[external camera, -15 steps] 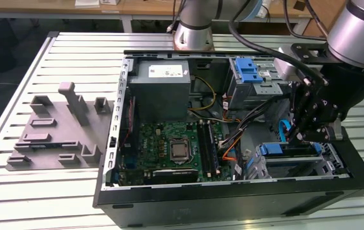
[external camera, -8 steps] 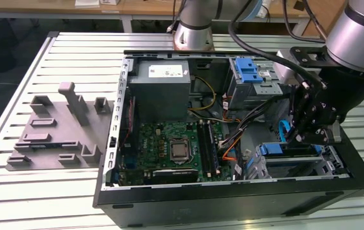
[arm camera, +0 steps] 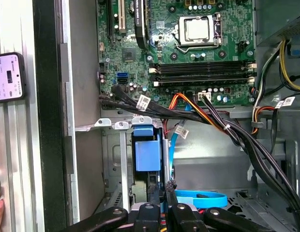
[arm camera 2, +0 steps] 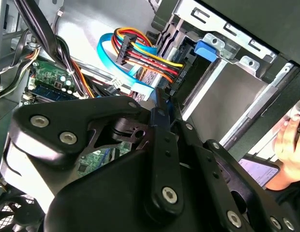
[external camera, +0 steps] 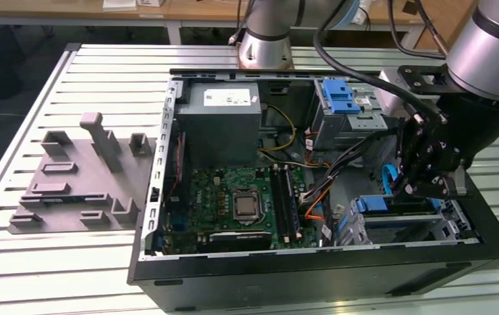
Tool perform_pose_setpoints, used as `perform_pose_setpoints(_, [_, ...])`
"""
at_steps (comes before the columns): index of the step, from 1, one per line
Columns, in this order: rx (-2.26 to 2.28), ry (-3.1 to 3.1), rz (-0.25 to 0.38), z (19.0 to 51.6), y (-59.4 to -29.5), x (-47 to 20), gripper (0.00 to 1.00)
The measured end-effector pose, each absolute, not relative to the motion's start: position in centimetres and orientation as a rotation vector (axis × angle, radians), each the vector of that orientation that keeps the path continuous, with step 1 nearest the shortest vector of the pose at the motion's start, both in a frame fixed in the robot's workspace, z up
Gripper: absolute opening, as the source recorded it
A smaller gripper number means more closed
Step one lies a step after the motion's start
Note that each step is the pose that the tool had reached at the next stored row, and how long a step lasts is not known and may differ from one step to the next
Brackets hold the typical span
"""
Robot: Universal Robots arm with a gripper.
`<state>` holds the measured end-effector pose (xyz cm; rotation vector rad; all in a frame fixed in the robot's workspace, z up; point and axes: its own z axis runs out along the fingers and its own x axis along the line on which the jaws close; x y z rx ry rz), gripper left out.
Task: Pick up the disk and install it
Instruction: 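Insert the second disk wire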
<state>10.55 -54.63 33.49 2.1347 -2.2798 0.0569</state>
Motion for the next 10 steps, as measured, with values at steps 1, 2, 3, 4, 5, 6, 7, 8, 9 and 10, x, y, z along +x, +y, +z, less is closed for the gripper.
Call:
perform_pose_setpoints(1, [2.135,-2.28,0.057,33.46,-54.64,10.56,0.16])
perform_pose_setpoints(2, [2.135,-2.28,0.057,33.43,-54.65,10.56,0.16])
perform_pose_setpoints(3, [2.135,-2.28,0.057,33.41,-54.65,10.57,0.16])
perform_pose_setpoints(4, [2.135,-2.28,0.056,33.38,-54.66,10.57,0.16])
perform_pose_setpoints(5, [2.135,-2.28,0.056,33.36,-54.68,10.58,0.16])
perform_pose_setpoints(6, [2.135,-2.28,0.056,33.35,-54.7,10.58,0.16])
perform_pose_setpoints(7, [2.135,-2.28,0.057,33.34,-54.73,10.58,0.16])
perform_pose_setpoints(8, [2.135,-2.28,0.056,33.34,-54.74,10.6,0.16])
perform_pose_setpoints(9, [2.135,-2.28,0.056,33.33,-54.76,10.61,0.16])
perform_pose_setpoints(10, [2.135,-2.28,0.056,33.33,-54.77,10.62,0.16])
